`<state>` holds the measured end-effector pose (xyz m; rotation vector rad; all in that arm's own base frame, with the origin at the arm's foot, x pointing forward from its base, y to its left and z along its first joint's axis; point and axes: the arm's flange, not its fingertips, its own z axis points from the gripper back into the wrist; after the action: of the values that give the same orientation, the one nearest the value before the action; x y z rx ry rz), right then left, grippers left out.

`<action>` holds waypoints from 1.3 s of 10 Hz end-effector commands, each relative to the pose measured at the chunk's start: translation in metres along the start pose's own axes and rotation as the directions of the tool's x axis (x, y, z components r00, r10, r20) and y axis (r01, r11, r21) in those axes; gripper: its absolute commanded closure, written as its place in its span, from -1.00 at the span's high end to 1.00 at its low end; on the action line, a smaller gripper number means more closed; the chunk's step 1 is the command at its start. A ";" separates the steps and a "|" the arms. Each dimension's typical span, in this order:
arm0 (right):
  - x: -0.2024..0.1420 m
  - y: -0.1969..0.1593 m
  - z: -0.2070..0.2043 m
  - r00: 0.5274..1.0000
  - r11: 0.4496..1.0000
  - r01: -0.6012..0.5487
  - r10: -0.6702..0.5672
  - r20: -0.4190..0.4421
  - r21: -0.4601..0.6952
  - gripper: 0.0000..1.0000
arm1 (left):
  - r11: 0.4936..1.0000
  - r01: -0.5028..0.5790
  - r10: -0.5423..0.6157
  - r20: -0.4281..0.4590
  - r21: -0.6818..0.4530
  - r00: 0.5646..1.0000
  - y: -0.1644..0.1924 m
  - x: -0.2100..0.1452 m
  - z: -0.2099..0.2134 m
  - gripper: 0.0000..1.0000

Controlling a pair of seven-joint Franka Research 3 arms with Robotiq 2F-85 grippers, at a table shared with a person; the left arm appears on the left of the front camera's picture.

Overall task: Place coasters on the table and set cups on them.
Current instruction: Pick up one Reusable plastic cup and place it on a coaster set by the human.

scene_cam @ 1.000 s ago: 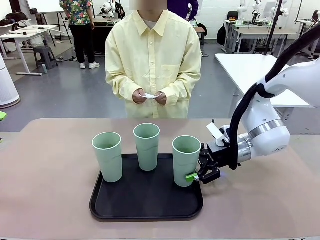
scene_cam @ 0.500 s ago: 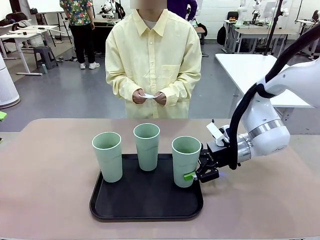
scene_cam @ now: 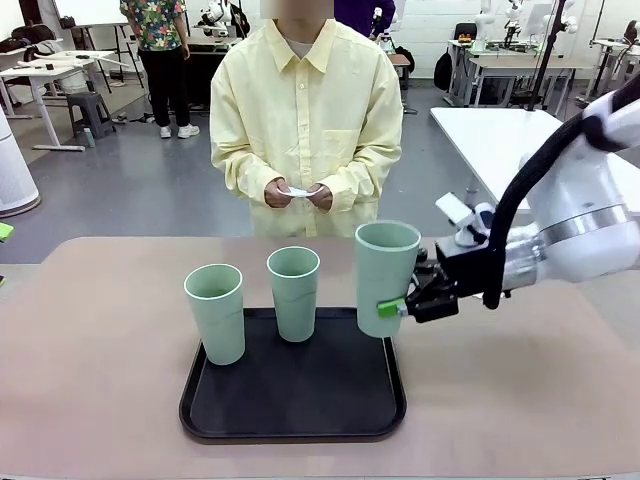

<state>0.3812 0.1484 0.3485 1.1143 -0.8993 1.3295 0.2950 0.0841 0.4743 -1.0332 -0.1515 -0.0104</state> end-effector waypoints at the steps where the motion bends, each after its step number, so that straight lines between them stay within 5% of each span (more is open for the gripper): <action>1: 0.025 0.020 0.001 0.998 0.997 0.053 -0.055 -0.039 -0.051 -1.00 | 1.000 0.014 -0.014 0.000 -0.003 1.000 0.002 -0.001 0.001 1.00; 4: 0.032 0.028 -0.004 0.994 0.990 0.066 -0.076 -0.076 -0.121 -1.00 | 1.000 0.014 -0.014 0.000 -0.003 1.000 0.002 -0.001 0.001 1.00; 6: 0.040 0.019 0.006 0.999 0.999 0.016 -0.018 -0.035 -0.044 -1.00 | 1.000 0.014 -0.014 0.000 -0.003 1.000 0.002 -0.001 0.001 1.00; 7: 0.039 0.018 0.003 0.998 0.998 0.025 -0.029 -0.063 -0.064 0.64 | 1.000 0.014 -0.014 0.000 -0.003 1.000 0.002 -0.001 0.001 1.00; 9: 0.041 -0.013 0.068 0.998 0.998 -0.041 0.038 -0.047 -0.052 0.64 | 1.000 0.014 -0.014 0.000 -0.003 1.000 0.002 -0.001 0.001 1.00; 10: 0.044 -0.037 0.115 0.999 0.975 -0.034 0.025 -0.043 -0.219 0.64 | 1.000 0.014 -0.014 0.000 -0.003 1.000 0.002 -0.001 0.001 1.00; 13: 0.047 -0.058 0.225 1.000 0.933 -0.013 0.008 -0.015 -0.360 0.64 | 1.000 0.014 -0.014 0.000 -0.003 1.000 0.002 -0.001 0.001 1.00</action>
<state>0.4563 -0.0496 0.4452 0.7899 -1.0672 1.1242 0.2951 0.0842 0.4745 -1.0331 -0.1517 -0.0103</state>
